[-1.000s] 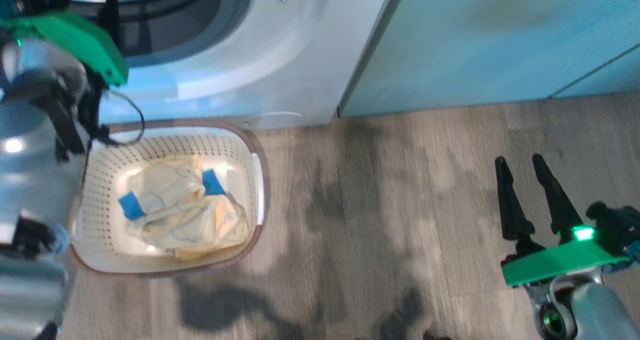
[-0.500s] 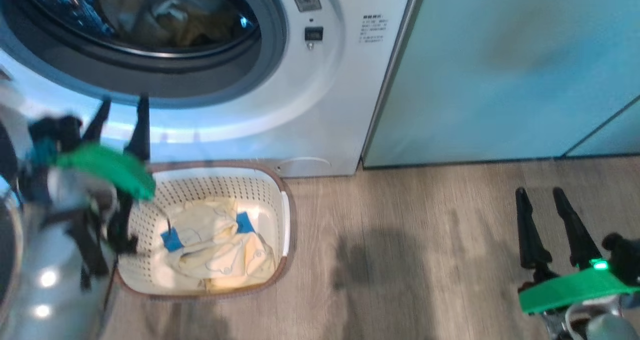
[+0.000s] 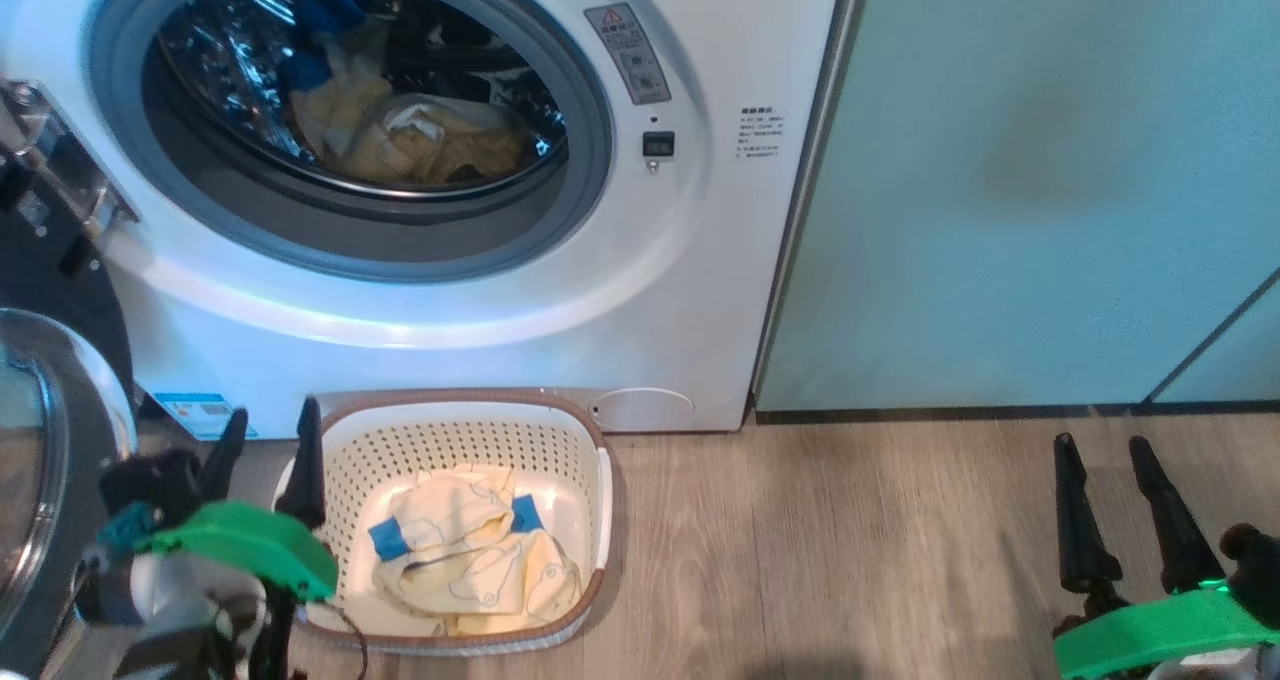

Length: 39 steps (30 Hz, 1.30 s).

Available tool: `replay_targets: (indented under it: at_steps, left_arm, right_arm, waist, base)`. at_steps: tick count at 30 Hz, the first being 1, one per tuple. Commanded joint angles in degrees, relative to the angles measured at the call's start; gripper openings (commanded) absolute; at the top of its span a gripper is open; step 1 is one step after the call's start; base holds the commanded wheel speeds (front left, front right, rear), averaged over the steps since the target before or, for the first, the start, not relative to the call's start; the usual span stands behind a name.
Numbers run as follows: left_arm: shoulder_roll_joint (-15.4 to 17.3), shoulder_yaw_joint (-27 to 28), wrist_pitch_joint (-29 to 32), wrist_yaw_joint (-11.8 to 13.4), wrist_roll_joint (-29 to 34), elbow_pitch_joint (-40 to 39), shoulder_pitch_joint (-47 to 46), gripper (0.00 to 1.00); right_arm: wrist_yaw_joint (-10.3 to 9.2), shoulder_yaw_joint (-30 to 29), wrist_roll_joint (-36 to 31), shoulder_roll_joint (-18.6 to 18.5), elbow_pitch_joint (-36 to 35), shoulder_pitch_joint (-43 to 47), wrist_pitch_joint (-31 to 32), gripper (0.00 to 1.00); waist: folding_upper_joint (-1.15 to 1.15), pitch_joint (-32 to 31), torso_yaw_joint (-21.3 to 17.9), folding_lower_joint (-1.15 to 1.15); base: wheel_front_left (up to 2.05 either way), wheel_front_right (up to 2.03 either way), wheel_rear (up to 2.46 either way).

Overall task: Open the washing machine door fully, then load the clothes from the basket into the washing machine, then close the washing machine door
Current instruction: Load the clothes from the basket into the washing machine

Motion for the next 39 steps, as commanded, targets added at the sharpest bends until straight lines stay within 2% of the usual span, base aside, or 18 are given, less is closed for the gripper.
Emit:
replay_targets:
  at_steps: [1,17,39]
  left_arm:
    - [1.0,2.9,-0.4,0.2,0.7,-2.4,-0.3,1.00]
    - [-1.8,5.0,-0.4,0.6,4.4,-7.9,8.1,1.00]
    - [-4.0,7.6,-0.4,-2.0,8.0,-9.2,8.9,1.00]
  right_arm:
    - [0.22,1.3,-0.6,-1.5,-2.1,-0.7,-0.5,1.00]
    - [0.22,1.0,-0.1,-2.5,-1.6,2.1,-0.5,1.00]
    - [0.22,1.4,0.2,-2.7,-1.6,2.7,-0.5,1.00]
  waist:
    - [-0.01,-1.0,0.5,0.01]
    - [-0.01,-4.6,1.5,0.01]
    - [-0.01,-5.2,1.7,0.01]
  base:
    - [0.00,0.00,0.00]
    - [0.00,0.00,0.00]
    - [0.00,0.00,0.00]
